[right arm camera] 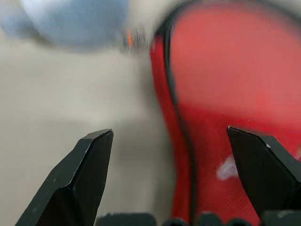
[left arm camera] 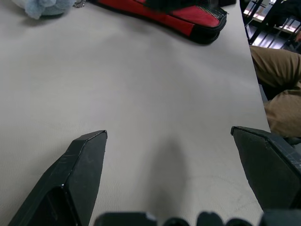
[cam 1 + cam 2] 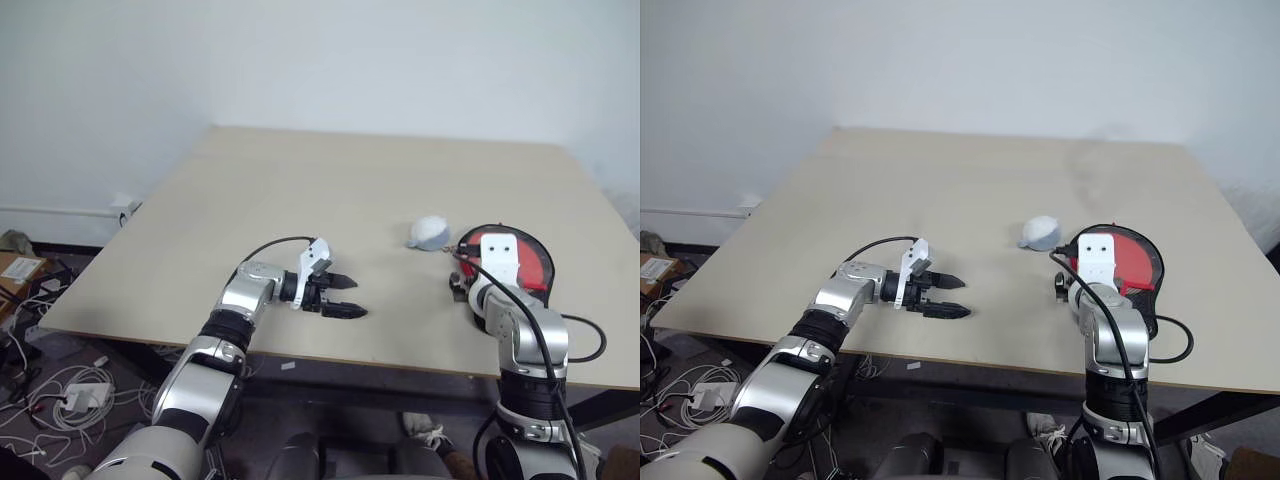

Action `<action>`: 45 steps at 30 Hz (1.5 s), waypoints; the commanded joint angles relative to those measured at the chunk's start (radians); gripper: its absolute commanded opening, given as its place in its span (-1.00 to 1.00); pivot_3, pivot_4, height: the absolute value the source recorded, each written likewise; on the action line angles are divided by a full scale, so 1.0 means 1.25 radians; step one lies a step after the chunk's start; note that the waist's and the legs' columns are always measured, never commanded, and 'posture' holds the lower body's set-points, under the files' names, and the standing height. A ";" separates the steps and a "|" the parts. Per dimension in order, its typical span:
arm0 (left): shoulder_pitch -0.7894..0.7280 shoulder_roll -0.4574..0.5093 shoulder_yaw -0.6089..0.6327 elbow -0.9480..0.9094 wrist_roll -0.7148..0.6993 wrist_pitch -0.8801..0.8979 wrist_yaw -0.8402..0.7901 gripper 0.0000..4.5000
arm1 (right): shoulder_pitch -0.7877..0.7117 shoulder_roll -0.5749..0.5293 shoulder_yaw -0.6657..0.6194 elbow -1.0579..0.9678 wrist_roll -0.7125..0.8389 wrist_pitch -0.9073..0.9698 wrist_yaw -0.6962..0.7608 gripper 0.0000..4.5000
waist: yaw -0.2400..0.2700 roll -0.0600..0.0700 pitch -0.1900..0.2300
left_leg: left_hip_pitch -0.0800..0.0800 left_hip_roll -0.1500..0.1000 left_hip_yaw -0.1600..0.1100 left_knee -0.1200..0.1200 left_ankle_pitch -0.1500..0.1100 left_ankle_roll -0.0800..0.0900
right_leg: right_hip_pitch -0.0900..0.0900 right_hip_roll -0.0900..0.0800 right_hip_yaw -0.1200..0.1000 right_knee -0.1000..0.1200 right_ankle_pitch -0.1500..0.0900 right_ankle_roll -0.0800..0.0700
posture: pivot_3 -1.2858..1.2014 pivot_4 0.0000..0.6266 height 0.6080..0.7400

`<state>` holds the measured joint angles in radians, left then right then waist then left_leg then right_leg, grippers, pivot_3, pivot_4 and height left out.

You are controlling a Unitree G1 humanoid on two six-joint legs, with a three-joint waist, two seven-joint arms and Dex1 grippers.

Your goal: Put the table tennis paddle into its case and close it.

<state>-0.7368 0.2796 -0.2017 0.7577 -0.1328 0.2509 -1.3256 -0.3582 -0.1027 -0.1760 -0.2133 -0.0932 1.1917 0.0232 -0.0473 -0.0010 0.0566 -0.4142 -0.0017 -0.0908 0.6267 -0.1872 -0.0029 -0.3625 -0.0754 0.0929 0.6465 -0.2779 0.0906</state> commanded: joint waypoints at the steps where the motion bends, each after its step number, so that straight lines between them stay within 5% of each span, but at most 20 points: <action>1: -0.021 0.006 0.009 -0.018 -0.002 -0.015 0.001 1.00 | 0.011 -0.028 -0.008 0.038 -0.005 -0.044 -0.013 0.87 | -0.002 0.000 0.000 | 0.000 0.000 0.000 0.000 0.000 0.000 | 0.000 0.000 0.000 0.000 0.000 0.000 | 0.03 -1.00 1.00; 8: -0.018 0.012 0.012 -0.024 -0.004 -0.018 0.006 1.00 | 0.019 -0.045 -0.003 0.117 0.001 -0.108 -0.022 0.87 | -0.001 -0.001 -0.001 | 0.003 0.000 -0.001 0.000 0.000 0.000 | 0.003 0.000 -0.001 -0.001 -0.001 0.002 | 0.03 -1.00 1.00; 11: -0.016 0.011 0.010 -0.028 -0.003 -0.020 0.010 1.00 | 0.000 -0.029 -0.030 0.133 0.020 -0.106 -0.030 0.62 | -0.001 -0.003 -0.002 | 0.003 0.000 -0.001 0.001 0.000 0.000 | 0.003 0.000 -0.001 -0.001 -0.001 0.002 | 0.03 -1.00 1.00; 22: -0.014 0.013 0.009 -0.023 0.001 -0.038 0.020 1.00 | -0.005 -0.042 -0.033 0.142 0.041 -0.087 -0.023 -0.99 | -0.003 -0.005 -0.003 | 0.003 0.001 -0.002 0.001 0.000 0.000 | 0.004 0.001 -0.001 -0.001 -0.001 0.002 | 0.03 -1.00 1.00; 29: -0.021 0.013 0.010 -0.019 0.001 -0.042 0.023 1.00 | -0.008 -0.047 -0.006 0.100 0.071 -0.038 0.016 -0.99 | -0.003 -0.005 -0.003 | 0.003 0.001 -0.002 0.000 0.000 0.000 | 0.003 0.001 -0.001 -0.001 -0.001 0.002 | 0.03 -1.00 1.00; 40: -0.038 0.009 0.010 0.011 0.005 -0.059 0.032 1.00 | -0.064 -0.022 -0.100 -0.204 0.270 0.305 0.166 -0.99 | -0.004 -0.003 -0.003 | 0.002 0.004 -0.001 -0.002 0.000 0.000 | -0.001 0.004 0.000 0.000 -0.001 0.001 | 0.03 -1.00 1.00; 45: -0.048 0.005 0.011 0.034 0.006 -0.073 0.032 1.00 | 0.016 -0.052 -0.055 -0.335 0.403 0.338 0.199 -0.99 | -0.003 -0.003 -0.003 | 0.000 0.004 0.000 -0.002 0.000 0.000 | -0.003 0.004 0.001 0.000 -0.001 0.001 | 0.03 -1.00 1.00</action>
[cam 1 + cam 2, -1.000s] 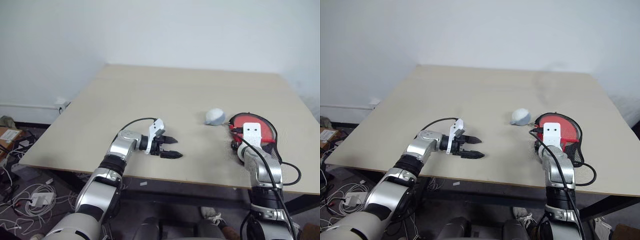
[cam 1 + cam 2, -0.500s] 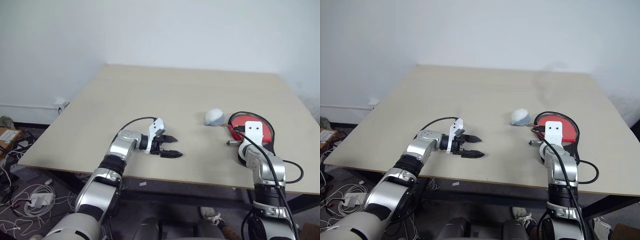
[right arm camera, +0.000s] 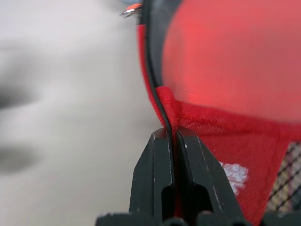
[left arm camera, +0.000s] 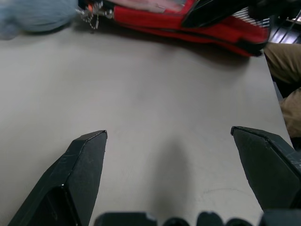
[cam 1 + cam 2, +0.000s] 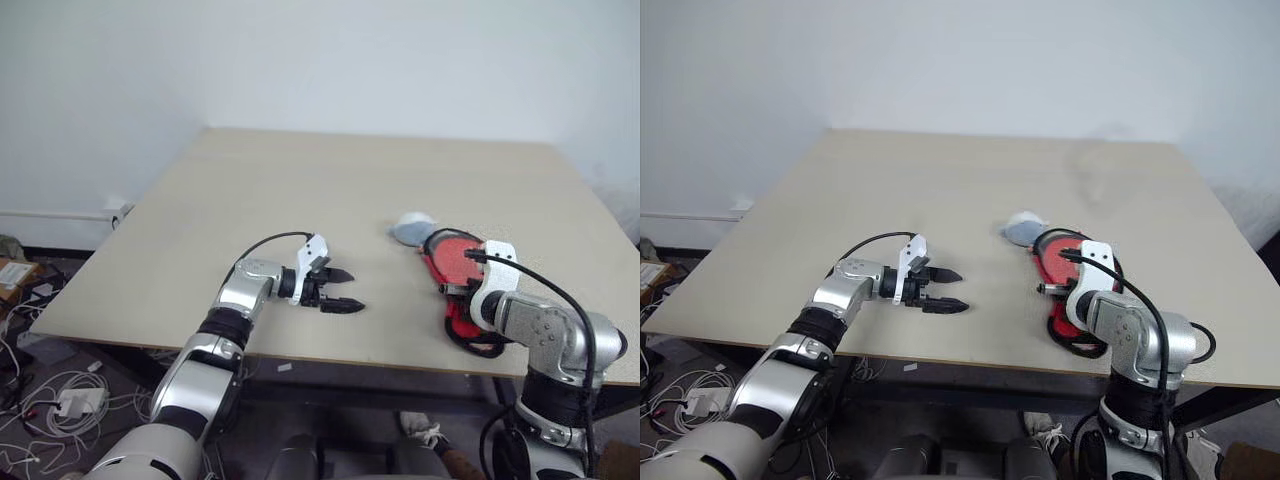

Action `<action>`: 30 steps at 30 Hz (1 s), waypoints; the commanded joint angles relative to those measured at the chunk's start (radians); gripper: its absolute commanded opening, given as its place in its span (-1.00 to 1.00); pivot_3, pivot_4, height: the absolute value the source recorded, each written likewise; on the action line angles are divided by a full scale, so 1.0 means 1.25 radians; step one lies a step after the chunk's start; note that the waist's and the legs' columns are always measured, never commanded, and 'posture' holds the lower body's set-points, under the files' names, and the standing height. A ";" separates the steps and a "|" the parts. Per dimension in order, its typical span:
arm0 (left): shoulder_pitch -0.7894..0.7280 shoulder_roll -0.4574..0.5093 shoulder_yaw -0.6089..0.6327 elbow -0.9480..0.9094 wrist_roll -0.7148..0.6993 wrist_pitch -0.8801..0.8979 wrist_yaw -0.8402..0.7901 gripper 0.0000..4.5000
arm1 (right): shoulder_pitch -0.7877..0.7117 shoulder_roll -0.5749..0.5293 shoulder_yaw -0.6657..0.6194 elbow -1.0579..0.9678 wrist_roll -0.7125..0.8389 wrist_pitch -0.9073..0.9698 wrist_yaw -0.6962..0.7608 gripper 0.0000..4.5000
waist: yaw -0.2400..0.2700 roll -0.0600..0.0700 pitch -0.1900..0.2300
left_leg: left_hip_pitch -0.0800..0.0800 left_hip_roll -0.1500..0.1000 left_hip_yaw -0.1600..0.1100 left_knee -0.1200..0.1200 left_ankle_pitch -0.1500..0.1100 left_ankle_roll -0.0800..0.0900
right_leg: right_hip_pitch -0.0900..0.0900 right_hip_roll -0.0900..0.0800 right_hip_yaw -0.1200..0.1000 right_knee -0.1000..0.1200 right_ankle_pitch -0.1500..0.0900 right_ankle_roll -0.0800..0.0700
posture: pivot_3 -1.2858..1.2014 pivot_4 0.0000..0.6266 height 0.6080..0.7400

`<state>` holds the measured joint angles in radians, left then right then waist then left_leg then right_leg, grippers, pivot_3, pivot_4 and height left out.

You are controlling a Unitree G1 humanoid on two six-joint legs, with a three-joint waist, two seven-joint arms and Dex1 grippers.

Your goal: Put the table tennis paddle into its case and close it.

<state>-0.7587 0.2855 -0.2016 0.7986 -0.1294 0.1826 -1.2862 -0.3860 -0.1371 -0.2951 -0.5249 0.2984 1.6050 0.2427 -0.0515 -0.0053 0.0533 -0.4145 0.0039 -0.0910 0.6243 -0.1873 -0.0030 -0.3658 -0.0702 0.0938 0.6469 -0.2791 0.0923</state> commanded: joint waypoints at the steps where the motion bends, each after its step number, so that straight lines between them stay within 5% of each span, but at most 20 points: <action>1: -0.033 0.000 0.011 0.005 0.003 -0.022 0.000 1.00 | 0.069 -0.042 0.056 -0.104 0.104 0.008 0.017 -0.99 | 0.000 0.000 0.000 | 0.000 0.000 0.000 0.000 0.000 0.000 | 0.000 0.000 0.000 0.000 0.000 0.000 | 0.03 -1.00 1.00; 9: -0.051 0.001 0.014 0.042 0.006 -0.041 -0.005 1.00 | 0.340 -0.092 0.054 -0.268 0.214 0.008 -0.020 -0.99 | 0.006 0.000 0.000 | -0.007 0.000 0.000 0.001 0.000 0.000 | -0.005 0.000 0.000 0.000 0.000 0.000 | 0.03 -1.00 1.00; 17: -0.066 -0.015 0.011 0.069 0.012 -0.053 -0.010 1.00 | 0.354 -0.066 0.036 -0.331 0.317 0.008 -0.068 -0.99 | 0.005 -0.001 0.000 | -0.008 0.000 0.000 0.004 0.000 0.000 | -0.006 0.000 -0.001 0.000 0.000 0.000 | 0.03 -1.00 1.00; 27: -0.086 -0.006 0.020 0.093 0.018 -0.066 -0.007 1.00 | 0.228 -0.132 -0.015 -0.353 0.397 0.007 -0.039 0.42 | 0.004 -0.001 0.000 | -0.009 0.000 0.000 0.004 0.000 0.000 | -0.006 0.000 0.000 0.000 0.000 0.000 | 0.03 -1.00 1.00; 30: -0.087 -0.005 0.023 0.094 0.018 -0.069 -0.006 1.00 | 0.141 -0.163 -0.071 -0.346 0.408 -0.012 -0.006 0.42 | 0.005 -0.001 0.000 | -0.009 0.000 0.000 0.004 0.000 0.000 | -0.006 0.000 -0.001 0.000 0.000 0.000 | 0.03 -1.00 1.00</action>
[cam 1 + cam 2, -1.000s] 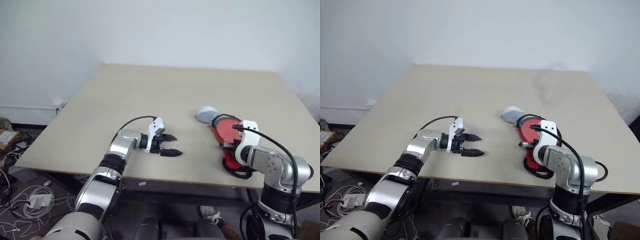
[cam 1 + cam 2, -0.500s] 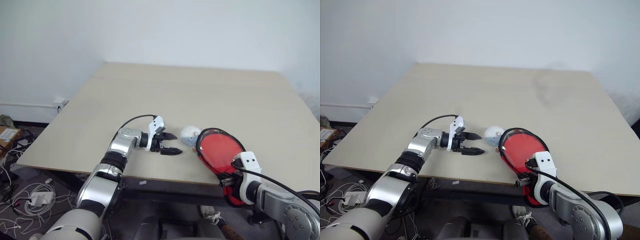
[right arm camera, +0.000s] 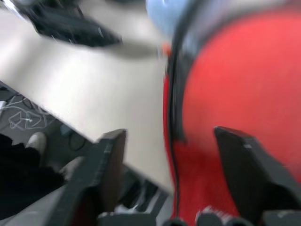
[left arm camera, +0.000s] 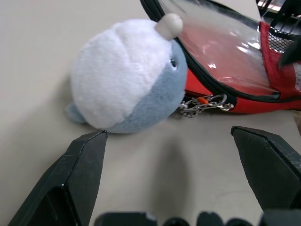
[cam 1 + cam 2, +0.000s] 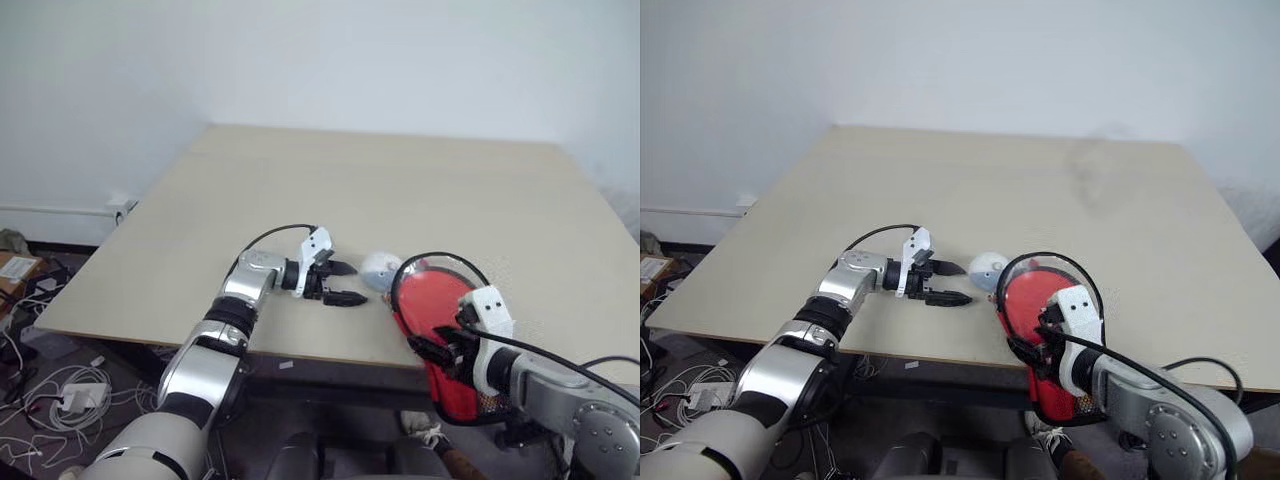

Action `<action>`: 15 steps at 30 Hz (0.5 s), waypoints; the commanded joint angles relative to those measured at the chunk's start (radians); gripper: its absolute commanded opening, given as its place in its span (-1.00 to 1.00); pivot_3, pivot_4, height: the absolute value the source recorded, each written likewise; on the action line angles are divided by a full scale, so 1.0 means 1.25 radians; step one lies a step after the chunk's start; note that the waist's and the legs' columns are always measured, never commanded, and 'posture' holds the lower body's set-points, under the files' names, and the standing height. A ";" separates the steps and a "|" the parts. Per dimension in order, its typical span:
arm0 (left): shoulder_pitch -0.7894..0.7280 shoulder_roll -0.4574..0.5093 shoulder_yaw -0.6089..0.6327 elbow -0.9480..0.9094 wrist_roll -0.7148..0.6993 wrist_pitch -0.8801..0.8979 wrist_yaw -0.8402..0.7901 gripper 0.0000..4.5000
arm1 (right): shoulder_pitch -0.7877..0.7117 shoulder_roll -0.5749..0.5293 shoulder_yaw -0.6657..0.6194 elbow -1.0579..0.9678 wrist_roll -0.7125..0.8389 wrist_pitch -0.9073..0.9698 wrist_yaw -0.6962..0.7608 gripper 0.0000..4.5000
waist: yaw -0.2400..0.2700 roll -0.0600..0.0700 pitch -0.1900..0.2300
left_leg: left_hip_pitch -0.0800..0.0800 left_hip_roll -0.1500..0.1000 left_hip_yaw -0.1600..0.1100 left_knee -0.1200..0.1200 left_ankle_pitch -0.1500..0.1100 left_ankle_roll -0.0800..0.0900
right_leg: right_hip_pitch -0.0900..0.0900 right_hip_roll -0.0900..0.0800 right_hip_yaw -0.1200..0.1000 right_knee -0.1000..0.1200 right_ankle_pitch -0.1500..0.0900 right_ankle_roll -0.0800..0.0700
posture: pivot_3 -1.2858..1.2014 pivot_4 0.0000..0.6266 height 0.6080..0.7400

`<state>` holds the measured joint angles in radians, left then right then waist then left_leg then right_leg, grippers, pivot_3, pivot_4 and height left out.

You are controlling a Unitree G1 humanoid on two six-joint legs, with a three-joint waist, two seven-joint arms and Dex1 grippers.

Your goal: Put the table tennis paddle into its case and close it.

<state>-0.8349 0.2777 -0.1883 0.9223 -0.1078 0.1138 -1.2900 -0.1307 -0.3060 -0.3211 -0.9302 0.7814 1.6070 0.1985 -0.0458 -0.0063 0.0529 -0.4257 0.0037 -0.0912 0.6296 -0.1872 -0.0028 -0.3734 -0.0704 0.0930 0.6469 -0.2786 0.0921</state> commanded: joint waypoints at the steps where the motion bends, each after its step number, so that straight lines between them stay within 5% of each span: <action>1: -0.027 0.000 0.014 -0.005 0.001 -0.013 -0.002 1.00 | -0.083 -0.040 -0.054 -0.011 0.015 -0.025 0.032 0.42 | 0.000 0.000 0.000 | 0.000 0.000 0.000 0.000 0.000 0.000 | 0.000 0.000 0.000 0.000 0.000 0.000 | 0.03 -1.00 1.00; 15: -0.076 -0.030 0.071 0.010 -0.030 0.018 0.032 1.00 | -0.115 -0.013 0.220 0.380 -0.267 -0.430 -0.014 0.42 | 0.000 0.000 0.000 | 0.000 0.000 0.001 0.000 0.000 0.000 | -0.001 0.000 0.000 0.001 0.002 -0.004 | 0.03 -1.00 1.00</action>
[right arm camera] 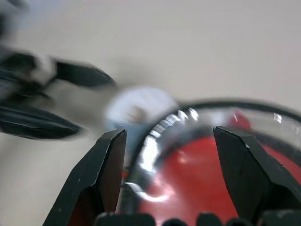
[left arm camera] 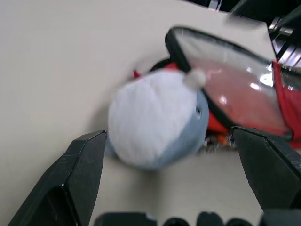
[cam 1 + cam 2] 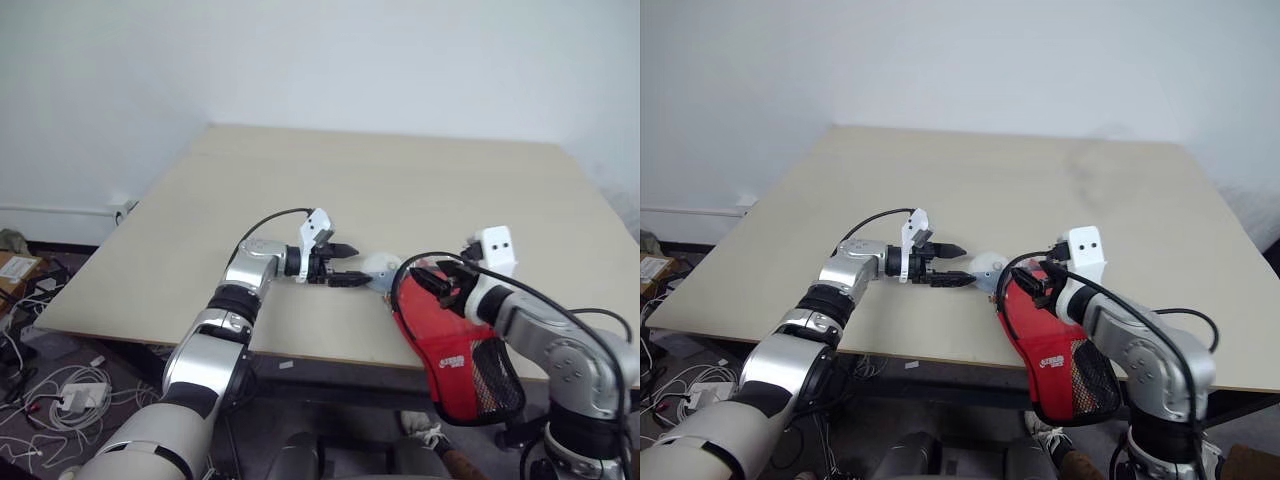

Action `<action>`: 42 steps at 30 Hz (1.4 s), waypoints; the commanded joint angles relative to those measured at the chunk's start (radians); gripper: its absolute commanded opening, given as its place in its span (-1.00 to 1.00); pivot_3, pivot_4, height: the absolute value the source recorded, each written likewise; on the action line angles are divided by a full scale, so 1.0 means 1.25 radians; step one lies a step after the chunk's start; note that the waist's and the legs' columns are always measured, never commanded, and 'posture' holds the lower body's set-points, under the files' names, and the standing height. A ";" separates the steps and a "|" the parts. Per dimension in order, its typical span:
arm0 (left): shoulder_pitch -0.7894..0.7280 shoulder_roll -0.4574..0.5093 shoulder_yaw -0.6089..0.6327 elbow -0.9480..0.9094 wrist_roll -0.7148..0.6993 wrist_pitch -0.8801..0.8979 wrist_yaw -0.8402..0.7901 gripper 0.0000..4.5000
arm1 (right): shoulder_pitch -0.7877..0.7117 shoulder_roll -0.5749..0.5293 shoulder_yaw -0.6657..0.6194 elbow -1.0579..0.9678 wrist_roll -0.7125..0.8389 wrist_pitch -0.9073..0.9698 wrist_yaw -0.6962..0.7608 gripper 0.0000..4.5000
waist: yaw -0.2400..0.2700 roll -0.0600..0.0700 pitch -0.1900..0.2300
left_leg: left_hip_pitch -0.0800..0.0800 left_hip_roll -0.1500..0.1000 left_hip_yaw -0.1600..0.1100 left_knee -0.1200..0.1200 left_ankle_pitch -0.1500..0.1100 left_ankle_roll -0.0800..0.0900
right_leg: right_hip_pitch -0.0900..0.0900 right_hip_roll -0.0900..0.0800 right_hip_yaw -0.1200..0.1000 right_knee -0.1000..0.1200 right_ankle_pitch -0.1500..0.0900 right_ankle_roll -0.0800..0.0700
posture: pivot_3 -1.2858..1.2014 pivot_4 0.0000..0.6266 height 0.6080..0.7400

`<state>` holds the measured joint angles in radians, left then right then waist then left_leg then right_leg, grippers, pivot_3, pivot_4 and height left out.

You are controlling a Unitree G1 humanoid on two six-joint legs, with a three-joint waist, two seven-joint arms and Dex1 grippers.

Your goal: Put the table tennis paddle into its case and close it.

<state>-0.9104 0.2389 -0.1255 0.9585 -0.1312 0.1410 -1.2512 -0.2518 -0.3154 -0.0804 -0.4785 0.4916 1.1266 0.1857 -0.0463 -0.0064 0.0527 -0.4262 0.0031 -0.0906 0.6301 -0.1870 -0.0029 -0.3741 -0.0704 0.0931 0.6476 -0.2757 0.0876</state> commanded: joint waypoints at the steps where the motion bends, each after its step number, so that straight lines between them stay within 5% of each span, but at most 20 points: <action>1: -0.015 0.000 0.022 -0.020 -0.012 -0.005 0.006 1.00 | -0.024 -0.004 0.035 0.030 -0.044 -0.051 -0.005 0.42 | 0.000 0.000 0.000 | 0.000 0.000 0.000 0.000 0.000 0.000 | 0.000 0.000 0.000 0.000 0.000 0.000 | 0.03 -1.00 1.00; 16: -0.089 -0.014 0.059 0.064 0.000 -0.029 0.046 1.00 | 0.005 -0.011 0.128 0.251 -0.213 -0.178 -0.027 0.42 | 0.000 -0.001 0.000 | 0.001 0.000 0.000 0.001 0.000 -0.001 | 0.001 0.000 0.000 0.001 0.000 0.000 | 0.03 -1.00 1.00; 24: -0.149 -0.075 0.052 0.197 0.021 0.093 0.034 1.00 | -0.005 -0.004 0.103 0.259 -0.238 -0.184 -0.038 0.42 | 0.000 -0.001 -0.001 | 0.002 0.000 0.000 0.001 0.000 -0.001 | 0.002 0.000 0.000 0.002 -0.002 0.003 | 0.03 -1.00 1.00; 37: -0.143 -0.157 0.082 0.252 0.036 0.101 0.155 1.00 | 0.003 0.009 0.085 0.245 -0.257 -0.177 -0.046 0.42 | 0.002 -0.001 -0.001 | 0.002 -0.001 -0.001 0.002 0.000 -0.001 | 0.002 0.000 0.000 0.006 -0.002 0.004 | 0.03 -1.00 1.00; 42: -0.151 -0.169 0.101 0.258 0.038 0.097 0.188 0.31 | 0.019 0.000 0.109 0.222 -0.236 -0.113 -0.008 0.44 | 0.002 -0.001 -0.001 | 0.002 -0.001 -0.001 0.002 0.000 -0.001 | 0.002 0.000 0.000 0.006 -0.002 0.004 | 0.03 -1.00 1.00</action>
<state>-1.0668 0.0459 -0.0103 1.2837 -0.0863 0.2707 -1.0202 -0.2554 -0.3041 0.0322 -0.2044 0.1882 0.9298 0.1526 -0.0437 -0.0080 0.0518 -0.4232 0.0014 -0.0922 0.6332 -0.1865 -0.0037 -0.3719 -0.0706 0.0932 0.6547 -0.2785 0.0921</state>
